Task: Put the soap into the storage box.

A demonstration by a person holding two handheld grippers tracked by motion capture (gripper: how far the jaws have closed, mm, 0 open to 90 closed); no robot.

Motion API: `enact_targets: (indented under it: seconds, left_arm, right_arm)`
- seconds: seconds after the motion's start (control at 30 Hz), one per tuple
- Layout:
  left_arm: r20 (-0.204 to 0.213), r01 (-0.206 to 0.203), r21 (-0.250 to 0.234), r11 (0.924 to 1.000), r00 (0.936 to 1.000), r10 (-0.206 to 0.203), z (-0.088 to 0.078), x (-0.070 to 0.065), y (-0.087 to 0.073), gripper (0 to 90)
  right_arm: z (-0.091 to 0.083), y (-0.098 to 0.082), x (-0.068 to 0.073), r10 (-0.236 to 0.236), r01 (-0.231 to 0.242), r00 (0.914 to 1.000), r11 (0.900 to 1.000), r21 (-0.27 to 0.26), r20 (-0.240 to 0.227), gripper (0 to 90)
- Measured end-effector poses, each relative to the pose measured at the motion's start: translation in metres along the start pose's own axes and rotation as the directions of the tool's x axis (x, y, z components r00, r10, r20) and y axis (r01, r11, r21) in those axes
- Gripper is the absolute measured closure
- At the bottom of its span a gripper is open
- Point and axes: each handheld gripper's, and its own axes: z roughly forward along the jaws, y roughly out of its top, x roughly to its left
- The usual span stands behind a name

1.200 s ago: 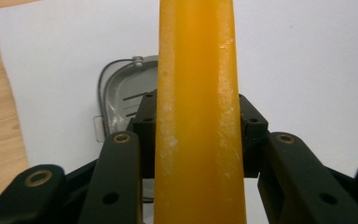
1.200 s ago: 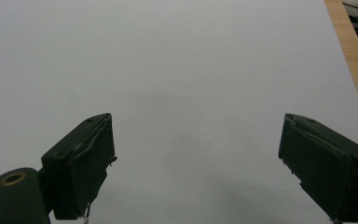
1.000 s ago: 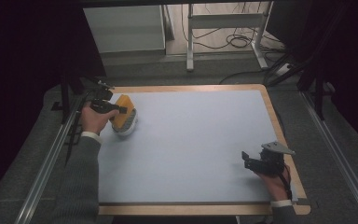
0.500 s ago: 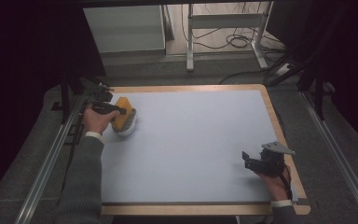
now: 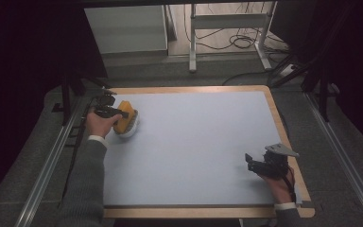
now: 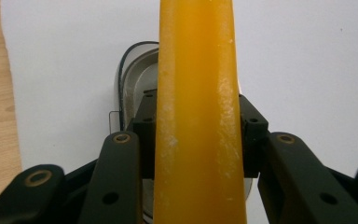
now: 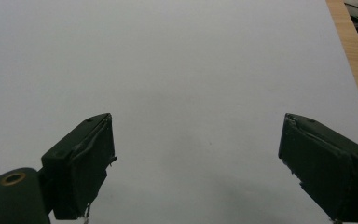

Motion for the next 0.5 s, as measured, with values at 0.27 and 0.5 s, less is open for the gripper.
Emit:
enact_targets:
  seconds: [0.27,0.5]
  left_arm:
    - [-0.013,0.028,-0.004,0.9996,0.9995,-0.029,0.0042,0.0006,0.0013,60.9]
    - [-0.003,0.039,0.004,0.9992,0.9992,-0.039,0.01,-0.0001,0.0019,60.9]
  right_arm:
    - [0.0005,-0.0001,0.0005,0.0,0.0,1.0,1.0,0.002,-0.002,10.4]
    - [0.0002,-0.0001,0.0004,0.001,-0.001,1.0,1.0,0.001,-0.003,10.4]
